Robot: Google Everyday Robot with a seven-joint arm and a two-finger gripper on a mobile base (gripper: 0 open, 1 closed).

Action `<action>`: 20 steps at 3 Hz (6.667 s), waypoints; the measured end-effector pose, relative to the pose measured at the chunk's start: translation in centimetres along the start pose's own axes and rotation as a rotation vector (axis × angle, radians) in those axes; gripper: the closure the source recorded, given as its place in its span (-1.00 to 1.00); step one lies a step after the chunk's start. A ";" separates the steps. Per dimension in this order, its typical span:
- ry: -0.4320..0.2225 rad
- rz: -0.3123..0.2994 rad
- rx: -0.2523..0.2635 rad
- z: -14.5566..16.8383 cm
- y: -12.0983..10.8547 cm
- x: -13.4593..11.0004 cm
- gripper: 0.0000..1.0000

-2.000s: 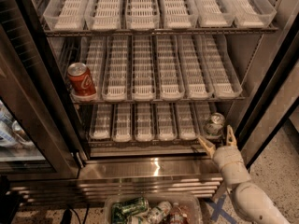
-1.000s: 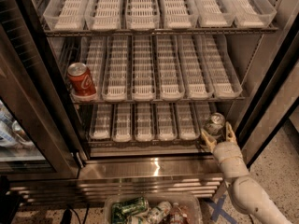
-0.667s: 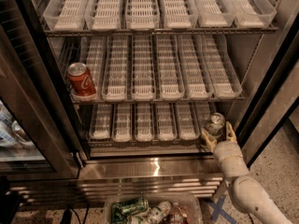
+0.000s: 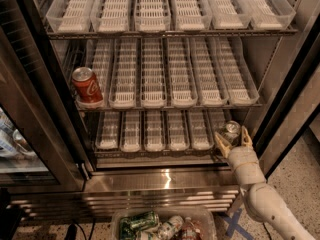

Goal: Pick 7up can from bottom shelf of fridge

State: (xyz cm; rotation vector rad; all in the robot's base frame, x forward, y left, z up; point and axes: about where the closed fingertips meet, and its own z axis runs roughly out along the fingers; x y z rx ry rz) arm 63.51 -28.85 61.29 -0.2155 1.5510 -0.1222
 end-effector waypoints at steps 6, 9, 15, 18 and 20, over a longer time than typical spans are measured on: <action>0.033 0.051 -0.007 1.3 0.2 1.7 0.43; 0.030 0.059 -0.021 1.3 0.6 1.0 1.00; 0.010 0.048 -0.265 -3.5 5.3 -4.1 1.00; 0.056 -0.156 -0.847 -12.6 17.4 -9.0 1.00; 0.065 -0.153 -0.926 -14.2 18.7 -8.6 1.00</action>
Offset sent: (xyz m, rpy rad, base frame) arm 0.0119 -0.0033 -0.0111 0.0469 0.0166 -0.0110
